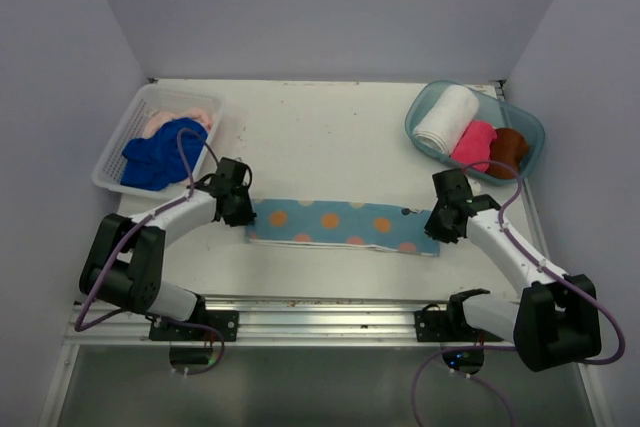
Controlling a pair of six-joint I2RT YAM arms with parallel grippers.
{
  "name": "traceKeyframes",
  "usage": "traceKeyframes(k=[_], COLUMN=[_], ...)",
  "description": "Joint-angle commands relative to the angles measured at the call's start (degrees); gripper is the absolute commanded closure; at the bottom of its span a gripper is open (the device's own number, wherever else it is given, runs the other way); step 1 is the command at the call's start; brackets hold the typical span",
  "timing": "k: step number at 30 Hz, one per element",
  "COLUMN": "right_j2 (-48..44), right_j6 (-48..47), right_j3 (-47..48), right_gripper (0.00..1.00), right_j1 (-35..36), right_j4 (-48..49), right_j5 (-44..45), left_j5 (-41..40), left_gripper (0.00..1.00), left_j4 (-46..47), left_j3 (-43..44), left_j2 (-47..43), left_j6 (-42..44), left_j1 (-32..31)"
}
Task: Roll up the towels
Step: Fold the towel
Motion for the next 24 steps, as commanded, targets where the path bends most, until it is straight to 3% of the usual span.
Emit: traceKeyframes(k=[1, 4, 5, 12, 17, 24], right_j2=[0.10, 0.36, 0.36, -0.52, 0.71, 4.13], right_j6=[-0.26, -0.35, -0.52, -0.79, -1.14, -3.33], right_j3=[2.91, 3.97, 4.14, 4.85, 4.76, 5.29], right_gripper=[0.85, 0.85, 0.85, 0.84, 0.83, 0.85], right_j1=[0.12, 0.03, 0.12, 0.03, -0.05, -0.06], right_j4=[-0.90, -1.25, -1.34, -3.10, -2.75, 0.50], right_j5=[2.42, 2.77, 2.86, 4.79, 5.32, 1.46], left_j5=[-1.82, -2.00, -1.91, -6.22, -1.92, 1.07], left_gripper=[0.81, 0.88, 1.00, 1.00, 1.00, 1.00], left_j4=[-2.26, -2.52, -2.52, -7.70, -10.08, -14.03], left_j3=[-1.47, -1.29, -1.20, 2.40, 6.17, 11.98], left_j2=[4.46, 5.96, 5.97, -3.25, -10.99, -13.19], left_j6=[-0.68, -1.56, -1.73, -3.41, 0.98, 5.03], left_j1=[-0.74, -0.92, -0.92, -0.05, 8.65, 10.42])
